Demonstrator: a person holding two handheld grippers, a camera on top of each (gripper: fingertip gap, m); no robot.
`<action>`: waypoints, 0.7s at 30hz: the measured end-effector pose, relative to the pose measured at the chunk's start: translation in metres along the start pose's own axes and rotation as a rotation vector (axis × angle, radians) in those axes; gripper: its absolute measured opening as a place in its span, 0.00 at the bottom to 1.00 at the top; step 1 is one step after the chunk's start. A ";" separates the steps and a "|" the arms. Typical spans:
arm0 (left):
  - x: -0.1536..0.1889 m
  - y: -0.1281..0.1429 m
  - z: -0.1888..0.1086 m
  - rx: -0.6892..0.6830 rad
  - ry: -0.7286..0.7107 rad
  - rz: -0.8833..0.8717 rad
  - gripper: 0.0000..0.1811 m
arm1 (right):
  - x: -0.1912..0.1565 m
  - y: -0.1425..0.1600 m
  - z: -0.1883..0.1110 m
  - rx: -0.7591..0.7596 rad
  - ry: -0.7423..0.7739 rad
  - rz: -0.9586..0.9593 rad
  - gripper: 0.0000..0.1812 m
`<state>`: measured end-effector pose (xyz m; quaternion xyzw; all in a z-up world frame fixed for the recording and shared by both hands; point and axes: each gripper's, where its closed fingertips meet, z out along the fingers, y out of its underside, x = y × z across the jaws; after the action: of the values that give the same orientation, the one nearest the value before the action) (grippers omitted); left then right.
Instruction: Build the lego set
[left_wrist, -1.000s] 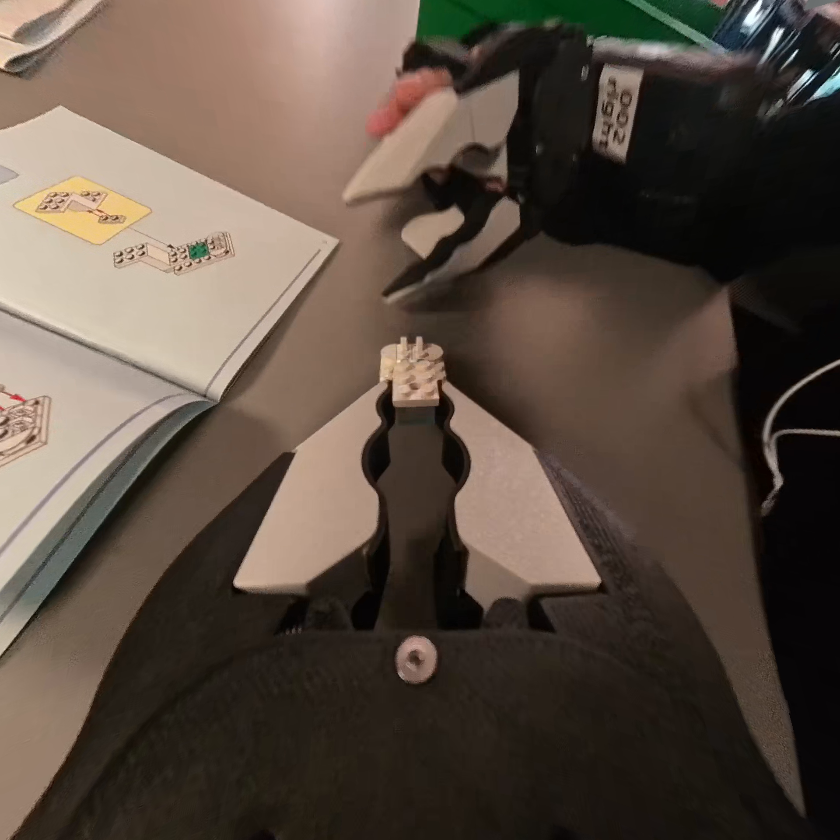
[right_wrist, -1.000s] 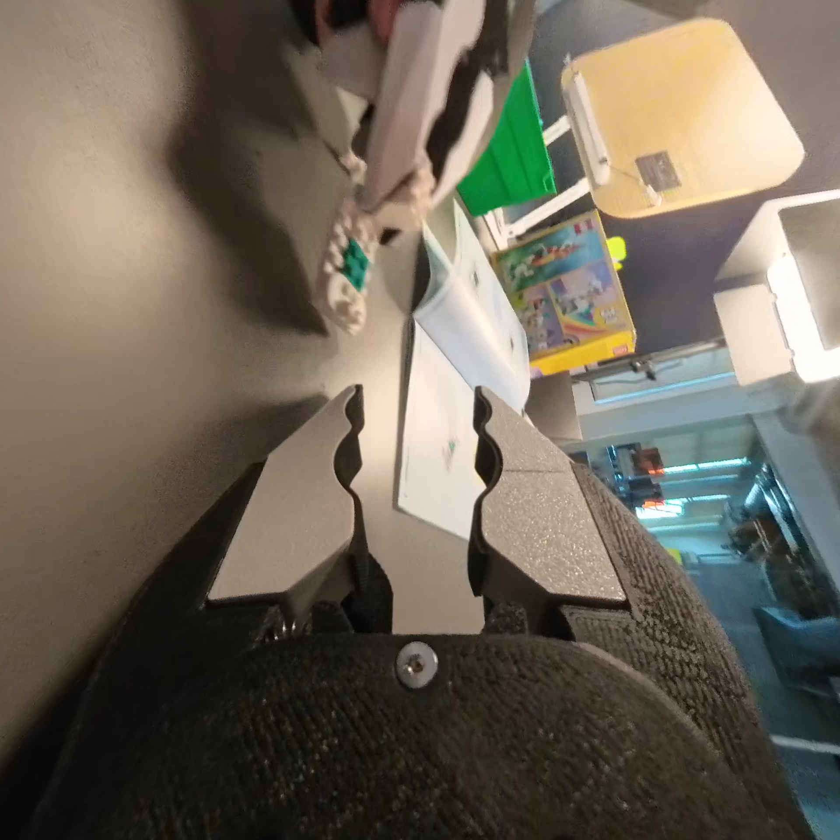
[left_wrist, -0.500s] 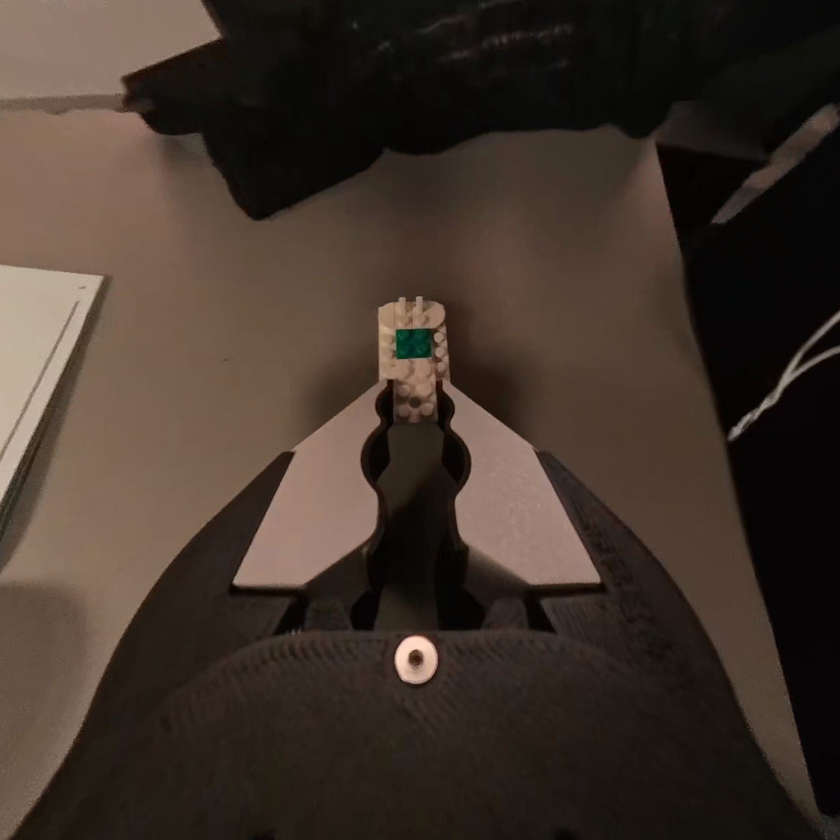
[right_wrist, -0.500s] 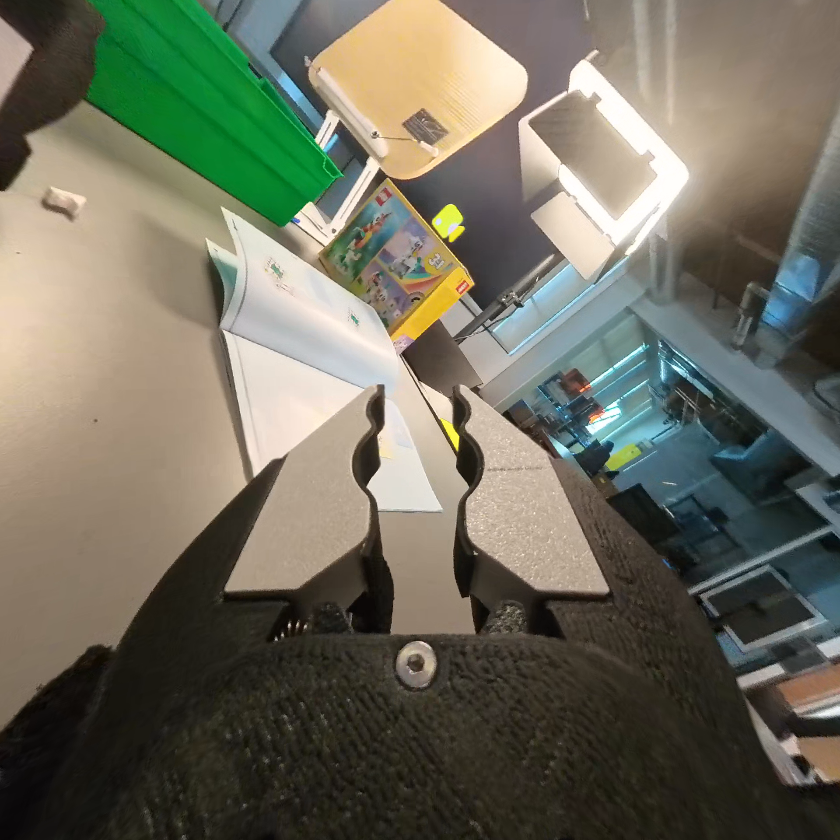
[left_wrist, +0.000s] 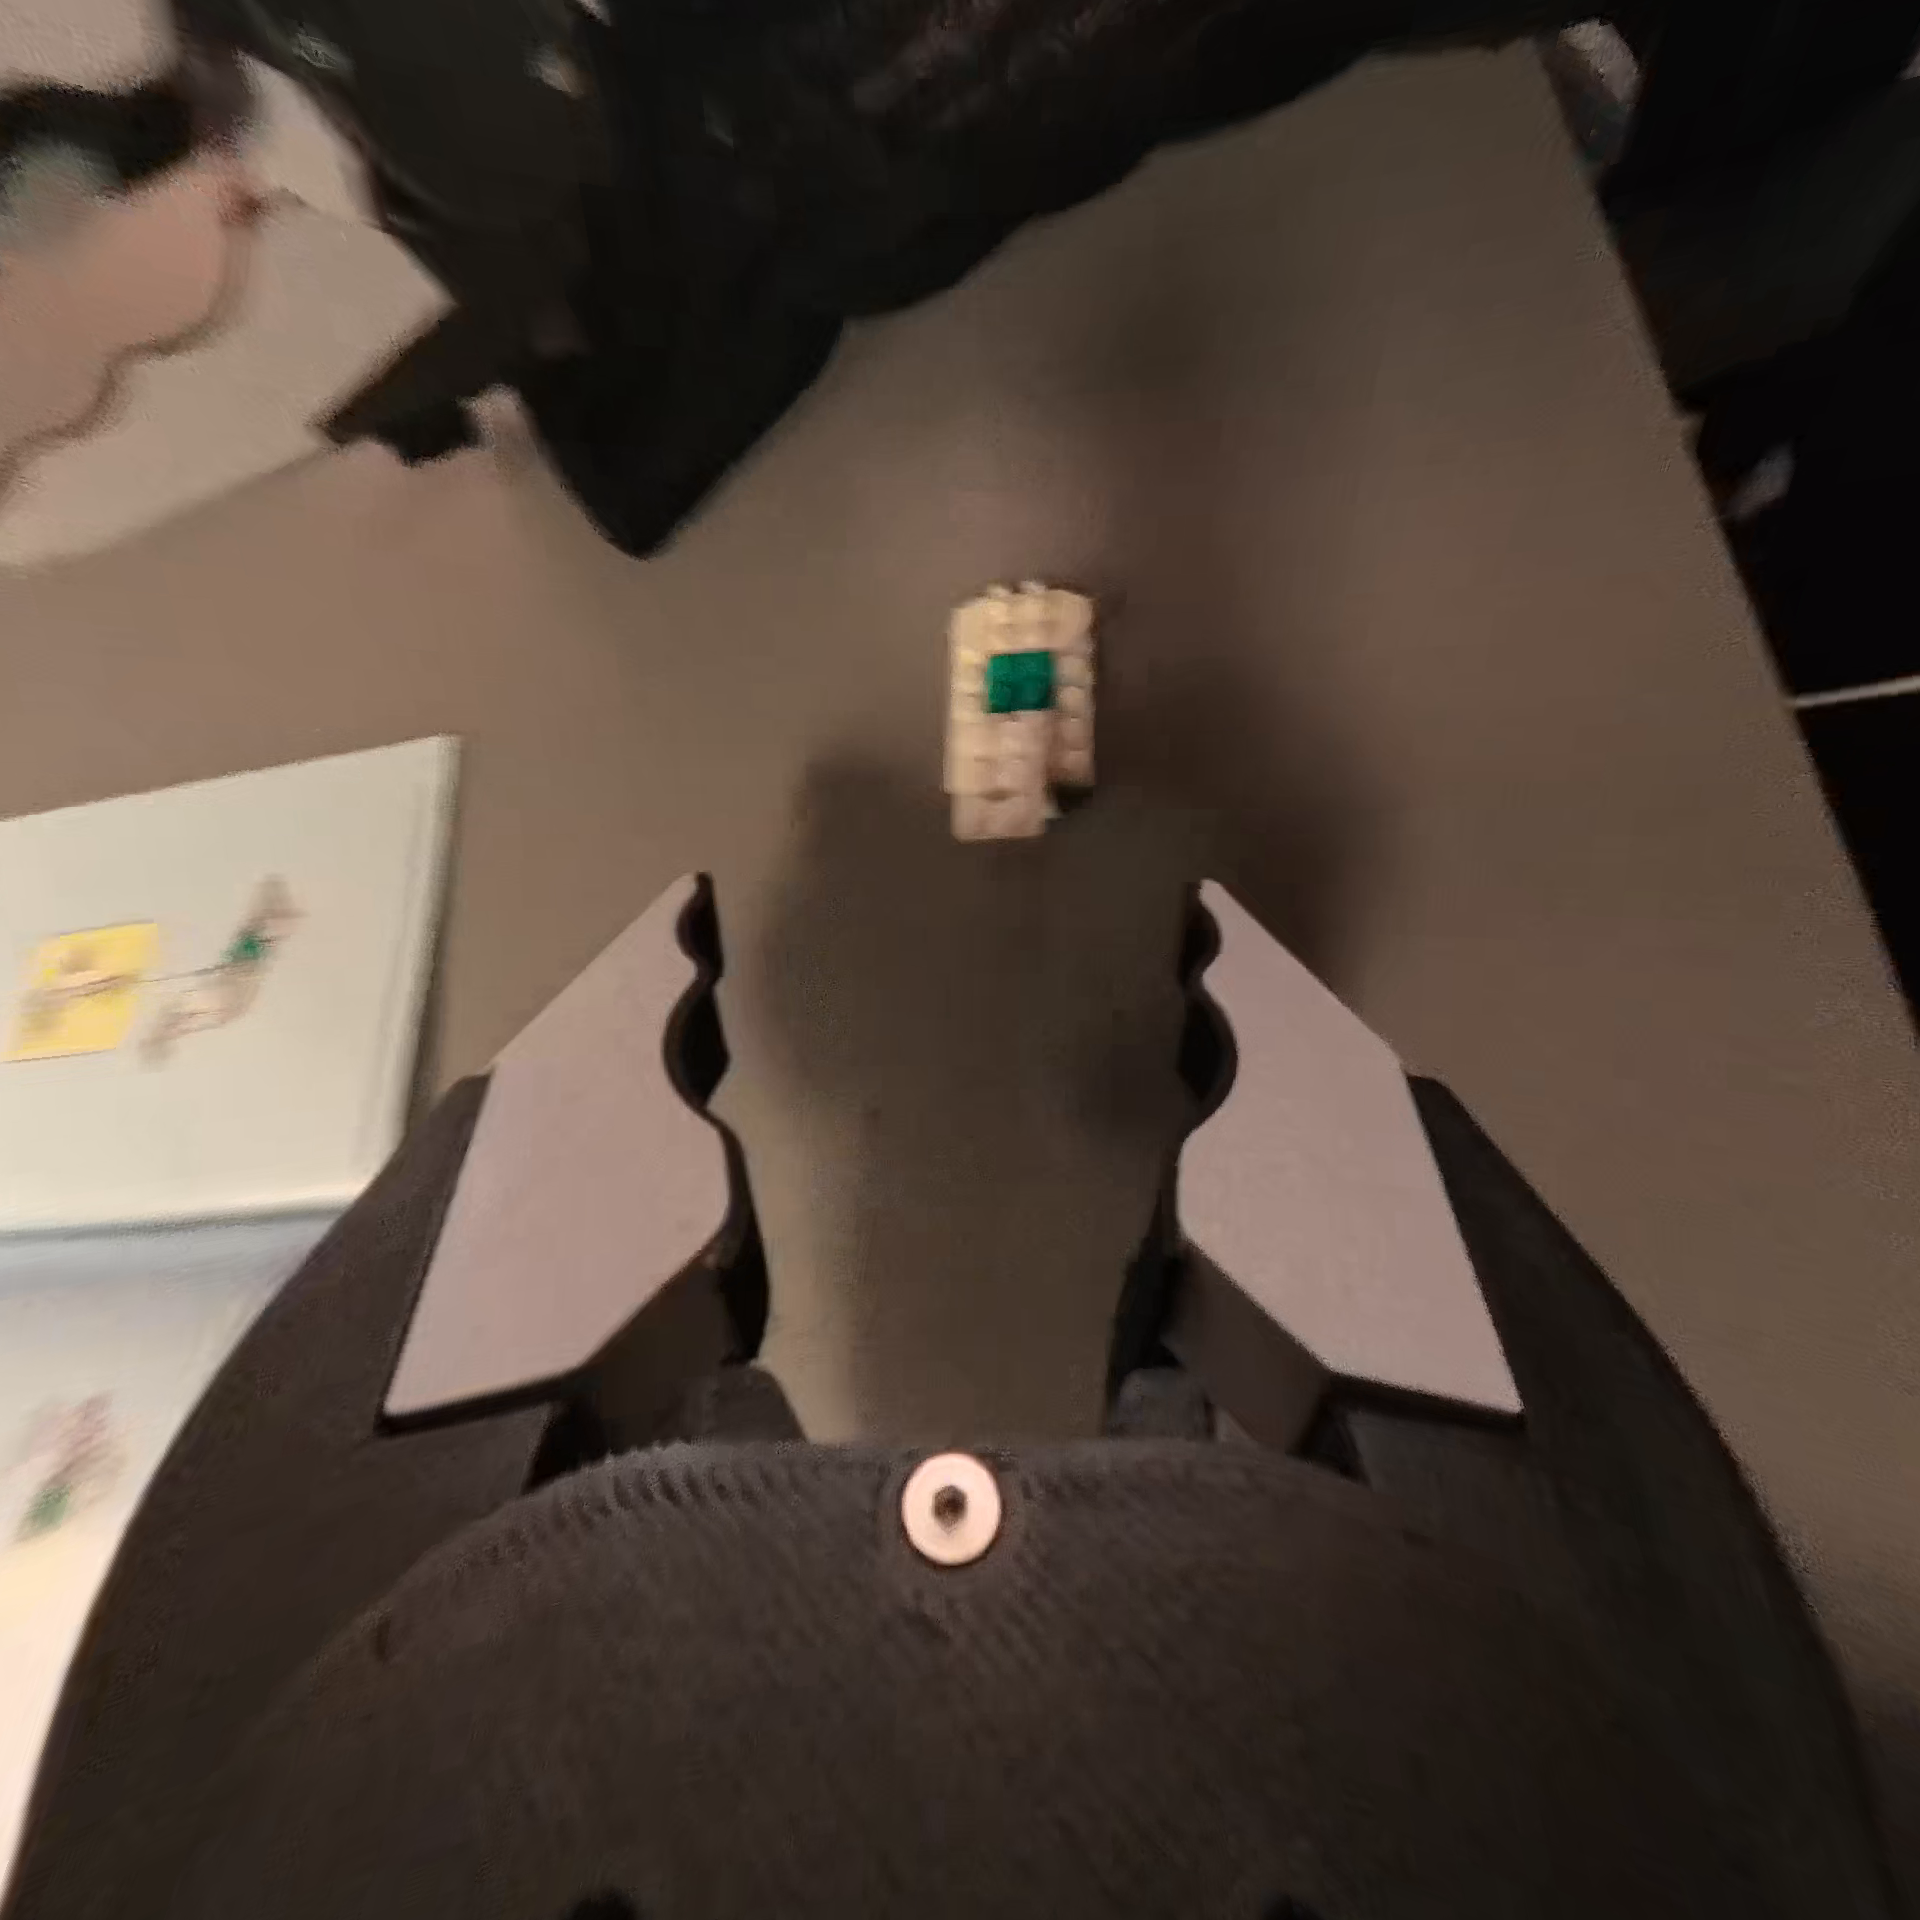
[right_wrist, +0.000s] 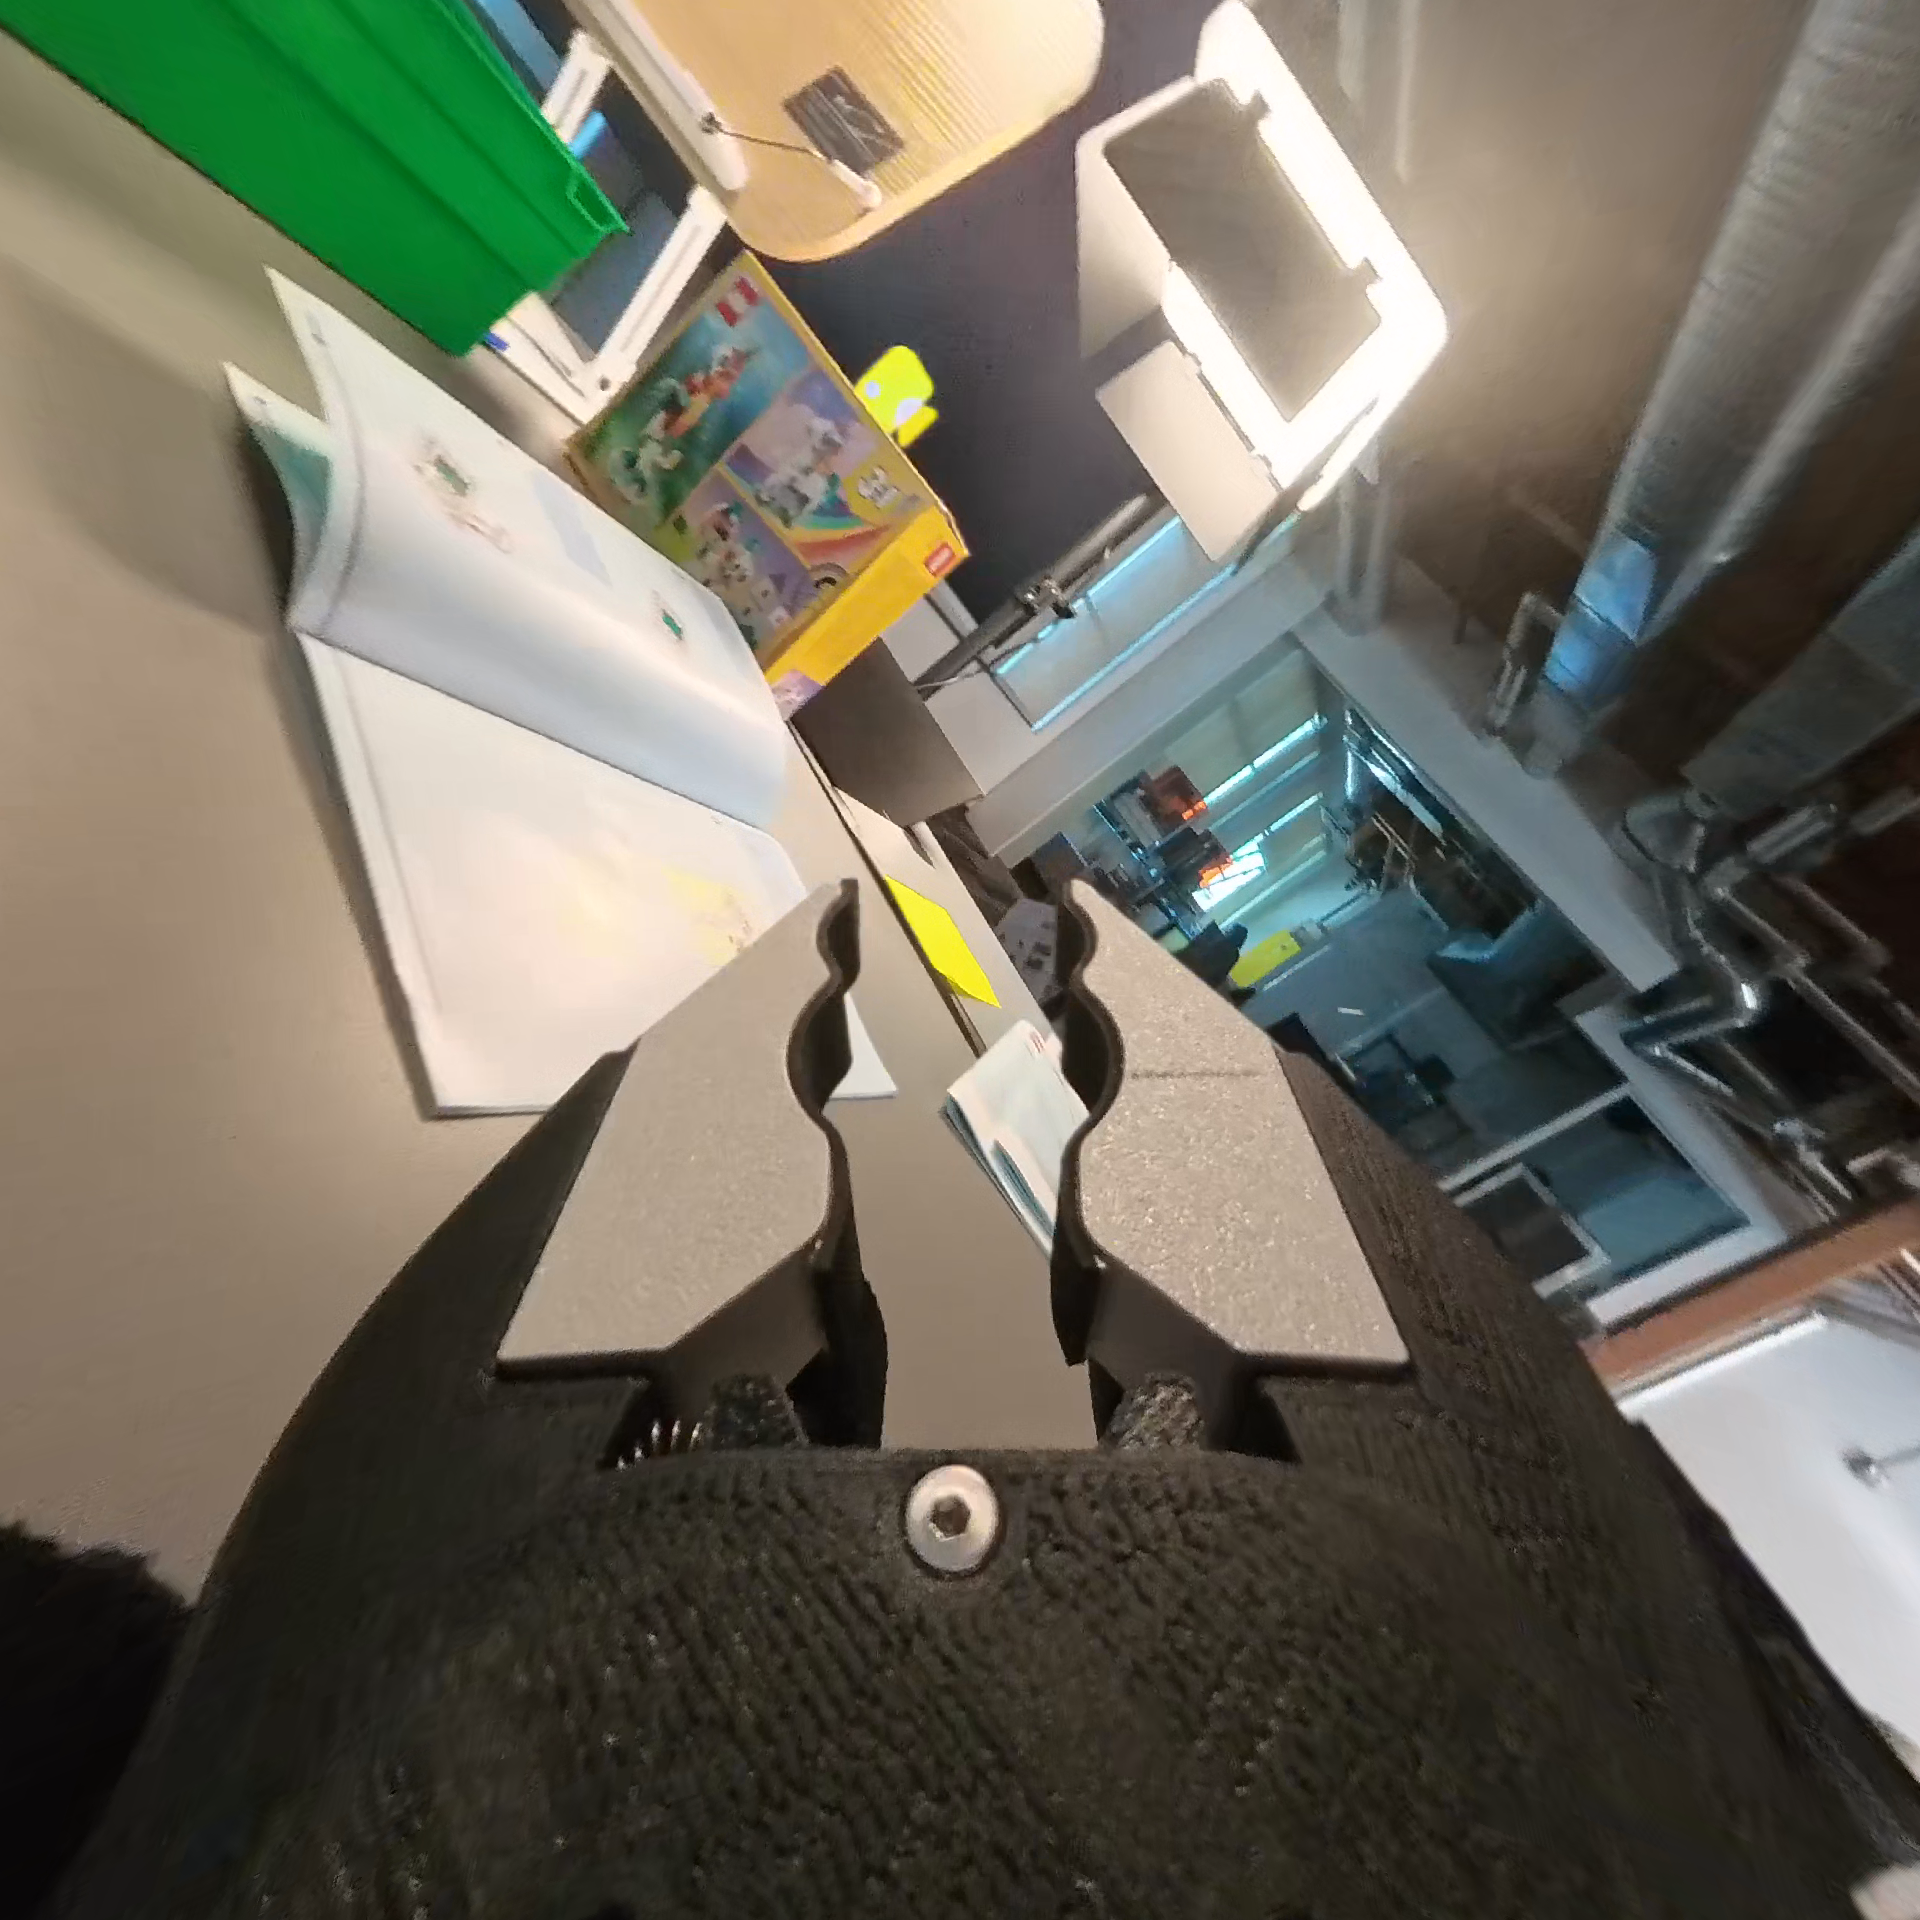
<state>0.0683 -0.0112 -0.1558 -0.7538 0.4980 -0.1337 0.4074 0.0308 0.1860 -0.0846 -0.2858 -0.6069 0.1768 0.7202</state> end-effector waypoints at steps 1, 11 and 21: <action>-0.010 -0.004 -0.009 0.027 -0.050 -0.009 0.52 | 0.002 0.002 0.001 -0.013 0.011 0.000 0.20; -0.091 -0.017 -0.005 0.154 -0.245 -0.224 0.53 | -0.007 0.022 0.011 -0.141 0.006 -0.124 0.20; -0.152 0.012 0.054 -0.142 -0.200 -0.142 0.42 | 0.032 0.031 0.001 -0.112 0.128 0.058 0.17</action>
<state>0.0224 0.1436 -0.1680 -0.8236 0.4083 -0.0508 0.3903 0.0394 0.2295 -0.0792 -0.3538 -0.5602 0.1448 0.7349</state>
